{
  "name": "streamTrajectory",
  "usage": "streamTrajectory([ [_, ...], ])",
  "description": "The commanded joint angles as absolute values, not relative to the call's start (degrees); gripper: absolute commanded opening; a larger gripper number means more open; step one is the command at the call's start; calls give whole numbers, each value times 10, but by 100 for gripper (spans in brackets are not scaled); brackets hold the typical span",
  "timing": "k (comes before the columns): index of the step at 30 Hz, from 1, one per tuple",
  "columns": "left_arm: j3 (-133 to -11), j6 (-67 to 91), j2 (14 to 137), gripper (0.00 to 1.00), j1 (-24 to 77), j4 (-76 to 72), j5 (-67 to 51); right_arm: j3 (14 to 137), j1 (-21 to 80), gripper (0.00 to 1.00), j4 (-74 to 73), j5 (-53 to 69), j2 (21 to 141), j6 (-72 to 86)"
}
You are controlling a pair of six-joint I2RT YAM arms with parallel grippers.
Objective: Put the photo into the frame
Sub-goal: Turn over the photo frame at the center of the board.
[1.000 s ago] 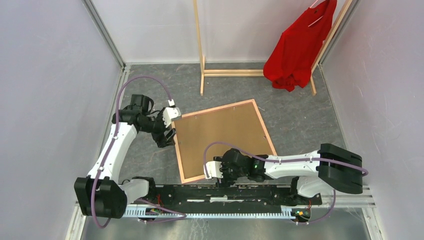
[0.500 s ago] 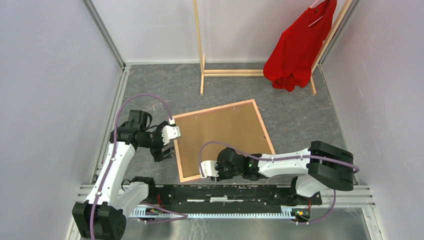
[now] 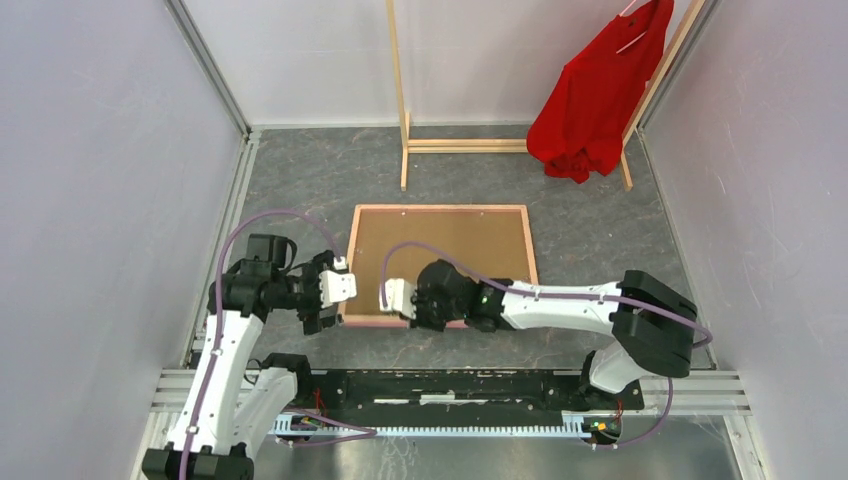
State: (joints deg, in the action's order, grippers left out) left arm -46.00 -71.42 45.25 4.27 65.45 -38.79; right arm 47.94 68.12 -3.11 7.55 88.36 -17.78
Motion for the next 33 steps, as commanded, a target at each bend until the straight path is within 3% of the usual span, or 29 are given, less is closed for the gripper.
streamTrajectory([
  [1, -452, -839, 401, 100, 42, 683, -425, 591, 641, 0, -6, 113, 869, -115],
  [8, -451, -895, 340, 100, 43, 560, -396, 736, 610, 0, -101, 155, 919, -78],
  [16, -419, -998, 330, 97, 42, 522, -363, 772, 585, 0, -110, 225, 926, -22],
  [26, -385, -1011, 331, 88, 42, 488, -361, 801, 570, 0, -115, 261, 924, -1],
  [29, -374, -1005, 343, 80, 43, 458, -366, 808, 570, 0, -116, 268, 925, 19],
  [33, -364, -1003, 363, 60, 43, 425, -363, 808, 562, 0, -108, 284, 921, 35],
])
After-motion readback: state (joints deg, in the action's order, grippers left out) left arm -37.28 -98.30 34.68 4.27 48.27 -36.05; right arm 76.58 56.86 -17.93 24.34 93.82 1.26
